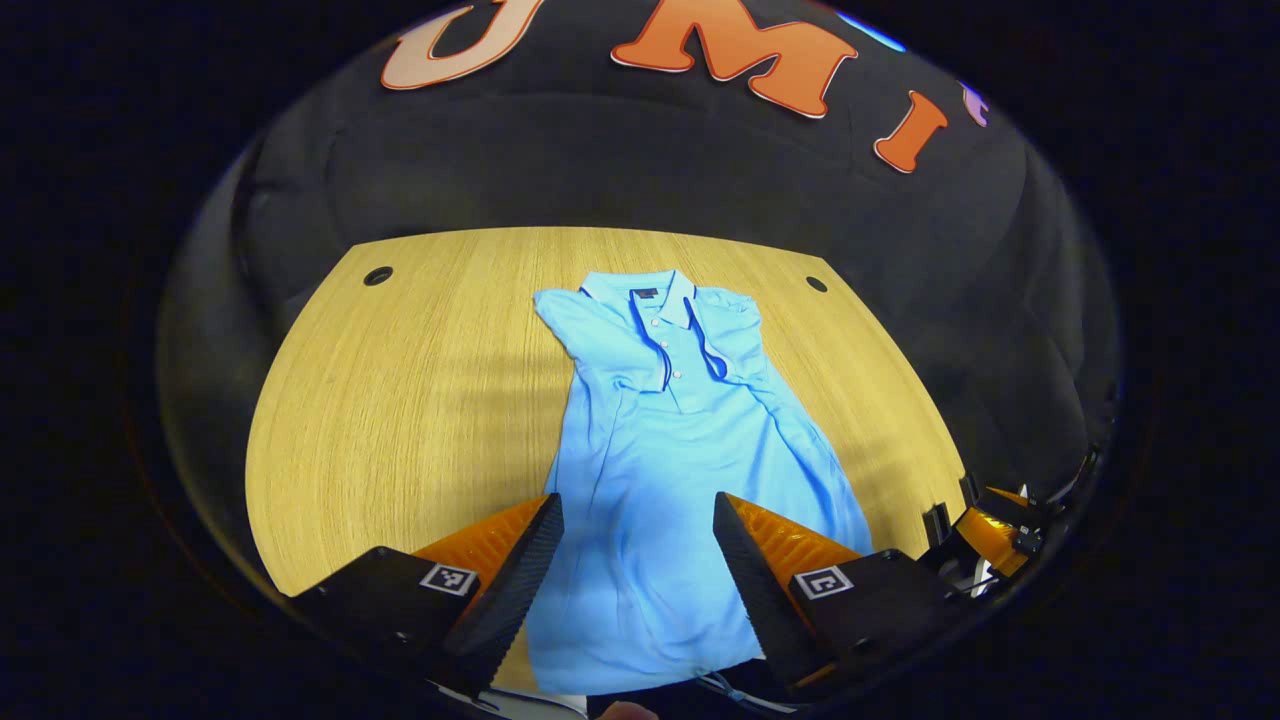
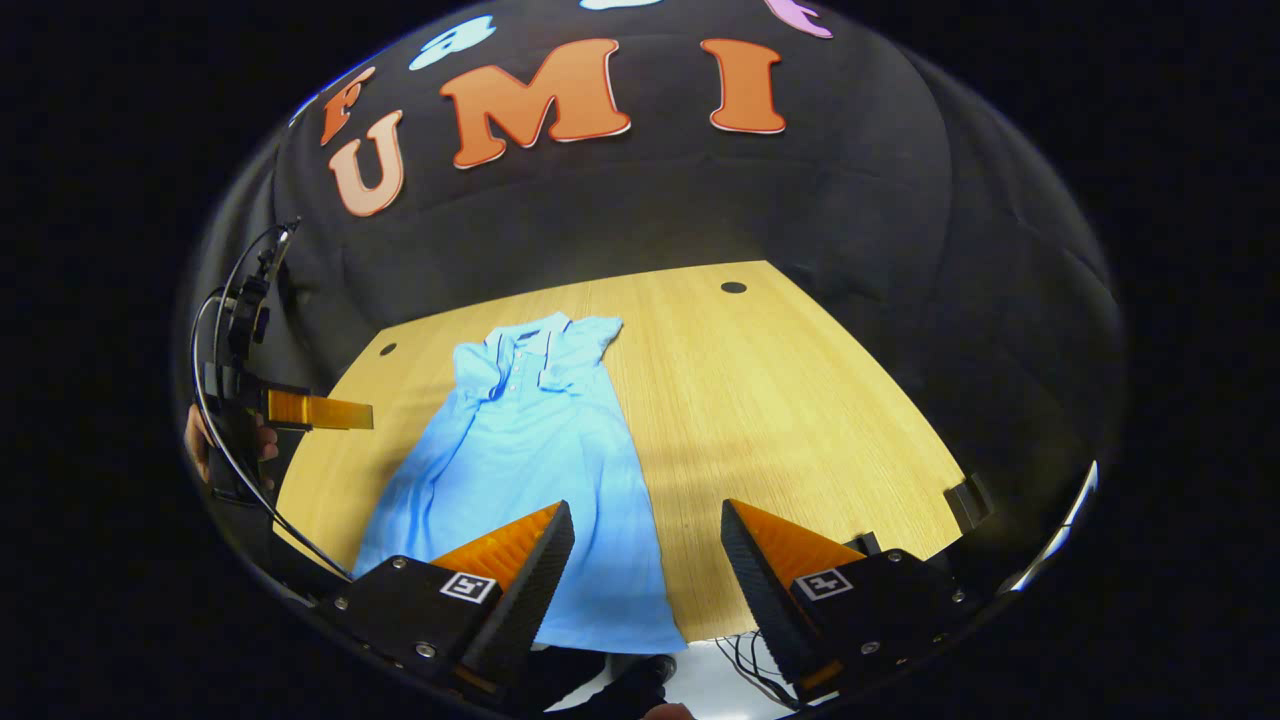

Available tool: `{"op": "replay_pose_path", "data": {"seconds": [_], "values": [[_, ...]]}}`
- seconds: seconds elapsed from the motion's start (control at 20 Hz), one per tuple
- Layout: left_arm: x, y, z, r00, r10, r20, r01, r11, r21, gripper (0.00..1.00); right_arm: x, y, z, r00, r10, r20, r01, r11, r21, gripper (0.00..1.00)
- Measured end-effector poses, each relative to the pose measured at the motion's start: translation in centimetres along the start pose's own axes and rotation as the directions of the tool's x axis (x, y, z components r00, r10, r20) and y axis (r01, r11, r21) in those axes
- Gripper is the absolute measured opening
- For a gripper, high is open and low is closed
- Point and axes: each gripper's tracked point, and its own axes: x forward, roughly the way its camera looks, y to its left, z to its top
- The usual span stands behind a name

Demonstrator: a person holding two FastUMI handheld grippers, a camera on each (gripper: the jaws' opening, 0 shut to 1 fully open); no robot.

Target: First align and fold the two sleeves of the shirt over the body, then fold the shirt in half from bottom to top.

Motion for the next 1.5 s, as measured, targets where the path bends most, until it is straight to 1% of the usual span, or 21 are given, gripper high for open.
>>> {"op": "replay_pose_path", "data": {"seconds": [0.05,0.25,0.4,0.5,0.6,0.7,0.75,0.8,0.95,1.1,1.25,1.4,1.45,1.5], "values": [[-0.6,0.3,-1.6,1.000,0.017,-0.008,-0.017,1.000,0.003,0.99,0.2,0.1,-0.9,1.000,0.015,-0.015,-0.015,1.000,-0.016,0.93],[-2.3,0.8,-6.9,0.997,0.077,-0.022,-0.076,0.996,0.042,1.00,1.0,0.3,-4.4,0.995,0.064,-0.077,-0.070,0.994,-0.082,0.93],[-2.8,0.7,-11.4,0.994,0.098,-0.052,-0.095,0.994,0.051,1.00,1.2,0.4,-7.0,0.987,0.098,-0.127,-0.112,0.988,-0.108,0.93],[-2.9,0.9,-14.0,0.993,0.096,-0.075,-0.092,0.994,0.055,0.99,1.5,0.2,-8.5,0.982,0.106,-0.156,-0.125,0.985,-0.120,0.94],[-2.6,1.4,-16.2,0.991,0.093,-0.096,-0.085,0.993,0.085,0.99,2.0,0.3,-10.0,0.976,0.111,-0.188,-0.136,0.982,-0.128,0.94],[-2.2,2.6,-18.6,0.986,0.103,-0.132,-0.091,0.992,0.092,0.99,2.1,0.2,-11.5,0.970,0.109,-0.219,-0.142,0.980,-0.140,0.94],[-2.1,3.2,-19.6,0.984,0.110,-0.143,-0.098,0.991,0.089,0.96,2.3,0.2,-11.9,0.969,0.107,-0.224,-0.142,0.979,-0.148,0.94],[-1.9,3.8,-20.4,0.981,0.123,-0.152,-0.111,0.990,0.089,1.00,2.5,0.2,-12.3,0.968,0.102,-0.228,-0.139,0.978,-0.155,0.94],[-1.4,4.7,-21.4,0.980,0.132,-0.150,-0.117,0.987,0.108,1.00,2.9,0.2,-13.7,0.961,0.096,-0.257,-0.134,0.982,-0.132,0.94],[-0.6,5.0,-21.4,0.983,0.141,-0.116,-0.124,0.982,0.145,1.00,3.0,0.0,-14.9,0.955,0.085,-0.283,-0.127,0.983,-0.132,0.94],[-0.1,4.8,-21.1,0.989,0.128,-0.078,-0.117,0.984,0.137,0.99,3.2,0.0,-14.9,0.960,0.082,-0.269,-0.128,0.979,-0.160,0.93],[0.3,4.9,-20.6,0.991,0.126,-0.034,-0.120,0.983,0.140,1.00,3.7,-0.4,-15.0,0.969,0.035,-0.245,-0.084,0.978,-0.193,0.93],[0.4,4.9,-20.6,0.991,0.127,-0.030,-0.121,0.982,0.146,1.00,3.4,0.1,-14.8,0.971,0.040,-0.236,-0.088,0.977,-0.195,0.86],[0.5,5.0,-20.6,0.991,0.132,-0.019,-0.127,0.981,0.144,1.00,3.4,0.5,-14.9,0.970,0.043,-0.237,-0.091,0.976,-0.197,0.81]]}}
